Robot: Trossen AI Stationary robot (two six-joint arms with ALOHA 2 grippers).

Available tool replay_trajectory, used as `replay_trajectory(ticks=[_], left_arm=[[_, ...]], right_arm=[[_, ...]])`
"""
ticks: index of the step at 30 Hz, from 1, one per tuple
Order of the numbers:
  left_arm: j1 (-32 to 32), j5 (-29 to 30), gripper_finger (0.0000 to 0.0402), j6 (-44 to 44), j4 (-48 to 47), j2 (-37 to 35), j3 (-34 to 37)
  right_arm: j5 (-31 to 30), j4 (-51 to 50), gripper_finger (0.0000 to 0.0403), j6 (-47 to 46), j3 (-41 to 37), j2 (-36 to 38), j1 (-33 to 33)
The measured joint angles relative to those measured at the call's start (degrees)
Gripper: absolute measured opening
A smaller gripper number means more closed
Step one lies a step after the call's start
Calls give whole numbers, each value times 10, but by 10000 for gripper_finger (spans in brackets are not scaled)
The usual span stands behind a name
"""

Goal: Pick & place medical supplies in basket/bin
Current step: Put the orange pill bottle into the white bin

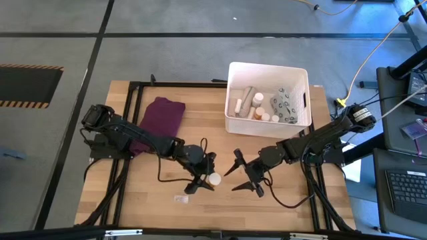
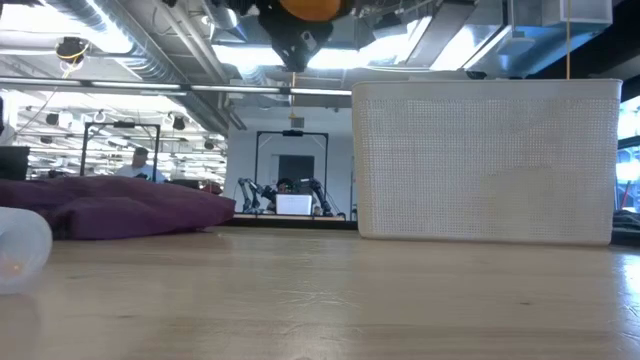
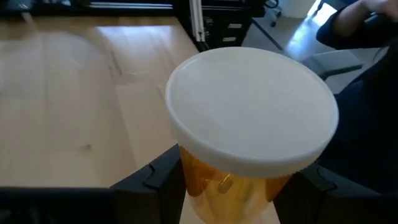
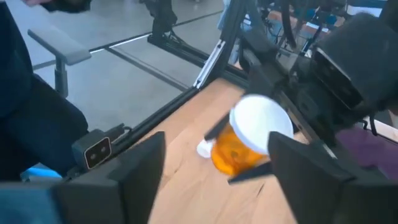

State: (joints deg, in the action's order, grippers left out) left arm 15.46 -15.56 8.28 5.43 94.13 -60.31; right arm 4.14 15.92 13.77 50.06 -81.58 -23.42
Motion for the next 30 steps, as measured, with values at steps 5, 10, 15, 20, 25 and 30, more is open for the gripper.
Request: replay_trajectory(ticks=[5,10,15,20,25,30], left_arm=[[-13,4,183,-23,2,0,0],[-20,13,183,-29,8,0,0],[-20,39,183,-53,9,0,0],[-21,45,183,-69,9,0,0],[-21,67,183,-95,9,0,1],[-21,90,183,-124,13,0,1]], right_arm=[[-1,6,352,0,0,0,3],[-83,7,376,0,0,-2,3],[-128,50,378,-13,0,-26,9],[-126,66,378,-45,0,-48,19],[-116,83,378,-49,0,-51,19],[-112,84,369,-63,0,-51,19]])
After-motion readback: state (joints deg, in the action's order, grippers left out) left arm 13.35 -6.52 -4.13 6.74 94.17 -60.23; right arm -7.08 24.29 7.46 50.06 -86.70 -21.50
